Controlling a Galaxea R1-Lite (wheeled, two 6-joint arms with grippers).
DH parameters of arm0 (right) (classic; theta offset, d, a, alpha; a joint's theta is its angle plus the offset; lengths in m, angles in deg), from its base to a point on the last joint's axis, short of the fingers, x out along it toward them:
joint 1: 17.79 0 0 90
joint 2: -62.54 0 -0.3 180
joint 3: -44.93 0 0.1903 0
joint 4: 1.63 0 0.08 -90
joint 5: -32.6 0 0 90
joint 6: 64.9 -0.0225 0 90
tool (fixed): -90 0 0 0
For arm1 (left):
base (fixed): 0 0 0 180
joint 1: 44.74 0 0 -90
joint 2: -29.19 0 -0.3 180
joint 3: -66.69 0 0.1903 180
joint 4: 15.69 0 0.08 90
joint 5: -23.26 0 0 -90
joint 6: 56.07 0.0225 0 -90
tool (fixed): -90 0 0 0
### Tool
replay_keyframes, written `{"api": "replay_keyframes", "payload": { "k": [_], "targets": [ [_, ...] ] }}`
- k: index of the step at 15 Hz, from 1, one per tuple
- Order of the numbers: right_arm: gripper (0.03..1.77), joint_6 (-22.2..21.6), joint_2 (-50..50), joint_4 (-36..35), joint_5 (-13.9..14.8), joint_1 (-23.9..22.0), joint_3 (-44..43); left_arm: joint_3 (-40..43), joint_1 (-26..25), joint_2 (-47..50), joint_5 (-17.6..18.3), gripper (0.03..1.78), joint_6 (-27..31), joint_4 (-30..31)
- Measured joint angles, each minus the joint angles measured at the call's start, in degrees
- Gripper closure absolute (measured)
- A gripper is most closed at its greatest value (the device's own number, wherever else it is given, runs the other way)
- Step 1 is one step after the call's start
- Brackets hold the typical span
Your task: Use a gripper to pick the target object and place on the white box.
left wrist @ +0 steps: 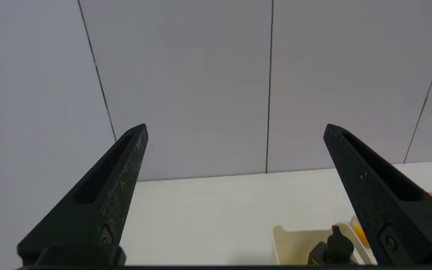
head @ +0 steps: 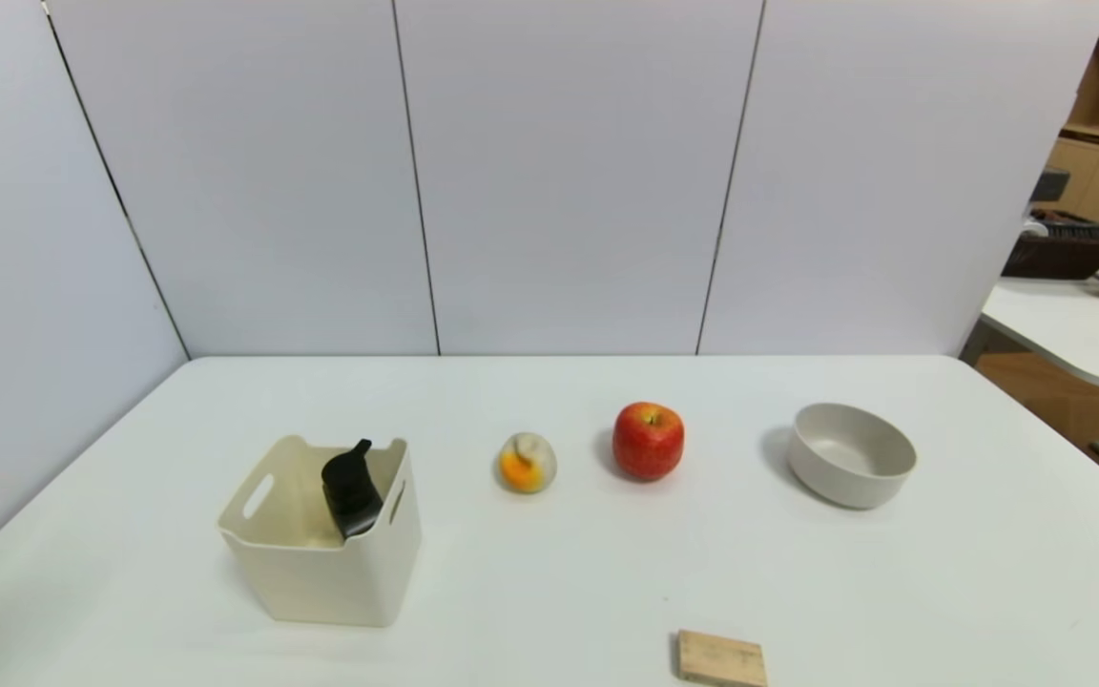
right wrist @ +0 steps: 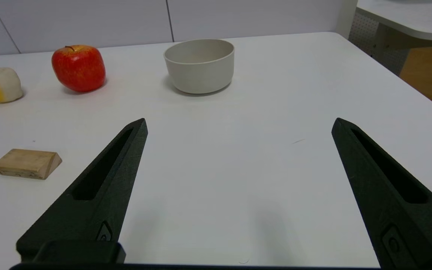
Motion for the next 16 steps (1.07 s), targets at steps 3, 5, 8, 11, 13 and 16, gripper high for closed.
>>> {"api": "replay_keyframes", "payload": {
  "k": [3, 5, 8, 11, 13, 16],
  "targets": [
    [0.1, 0.0, 0.0, 0.0, 0.0, 0.0, 0.0, 2.8, -3.0, 11.6, 1.7, 0.12, -0.1, -9.9],
    [0.1, 0.0, 0.0, 0.0, 0.0, 0.0, 0.0, 4.9, -3.7, 19.0, 2.5, 0.12, -0.1, -14.9],
    [0.1, 0.0, 0.0, 0.0, 0.0, 0.0, 0.1, 8.3, -3.5, 27.7, 3.4, 0.12, 0.0, -19.3],
    [0.1, 0.0, 0.0, 0.0, 0.0, 0.0, 0.0, 14.7, -3.0, 34.7, 3.7, 0.12, 2.2, -19.2],
    [0.1, 0.0, 0.0, 0.0, 0.0, 0.0, 0.0, 21.3, -2.8, 37.1, 4.0, 0.12, 4.2, -16.3],
    [0.1, 0.0, 0.0, 0.0, 0.0, 0.0, 0.0, 32.6, -2.7, 38.5, 4.3, 0.12, 5.1, -7.6]
  ]
}}
